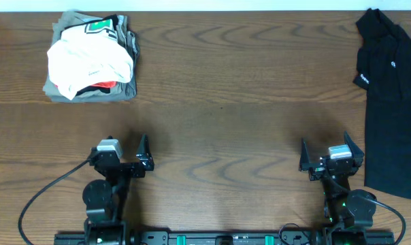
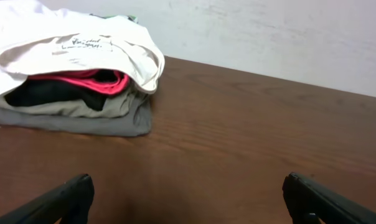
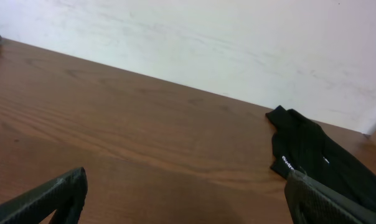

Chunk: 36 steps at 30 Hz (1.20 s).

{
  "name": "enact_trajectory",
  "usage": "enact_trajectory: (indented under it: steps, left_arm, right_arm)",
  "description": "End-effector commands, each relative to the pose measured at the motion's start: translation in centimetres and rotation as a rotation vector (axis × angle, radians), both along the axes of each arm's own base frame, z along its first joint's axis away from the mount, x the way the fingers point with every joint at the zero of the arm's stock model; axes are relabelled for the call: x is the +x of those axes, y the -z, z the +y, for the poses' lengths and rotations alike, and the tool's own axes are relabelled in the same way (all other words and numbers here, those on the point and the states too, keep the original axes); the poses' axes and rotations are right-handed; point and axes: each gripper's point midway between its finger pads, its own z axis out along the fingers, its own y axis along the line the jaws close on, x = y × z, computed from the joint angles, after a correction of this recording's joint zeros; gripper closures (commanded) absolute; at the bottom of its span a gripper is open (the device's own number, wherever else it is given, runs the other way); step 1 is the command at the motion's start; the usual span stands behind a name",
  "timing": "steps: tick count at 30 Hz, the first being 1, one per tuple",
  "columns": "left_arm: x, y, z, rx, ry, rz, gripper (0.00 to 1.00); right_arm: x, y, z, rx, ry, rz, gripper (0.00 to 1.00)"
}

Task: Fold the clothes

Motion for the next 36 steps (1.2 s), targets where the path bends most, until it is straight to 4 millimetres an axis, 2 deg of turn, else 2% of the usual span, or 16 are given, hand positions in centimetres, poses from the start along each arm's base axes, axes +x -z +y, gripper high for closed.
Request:
enact_trajectory:
  steps: [1,7,10,36]
  left_arm:
    - [-0.2,-0.1,0.2,0.042,-0.005,-0.02,0.02]
    - [-0.9,0.6,0.3,0.049,-0.01,0.001,0.02]
    - [-1.0,-0.5,0.2,0.051,-0.01,-0.046,0.02]
    - [-0.9,-0.4,0.4,0.052,-0.021,-0.041,0.02]
  right_arm:
    - [0.0,0.0,-0.1,0.015,0.007,0.0,0.01]
    - [0.0,0.0,-0.1,0.014,0.007,0.0,0.01]
    - [0.0,0.0,-0.1,0.015,0.007,0.0,0.01]
    - [0.0,0.0,-0.1,0.015,0.007,0.0,0.01]
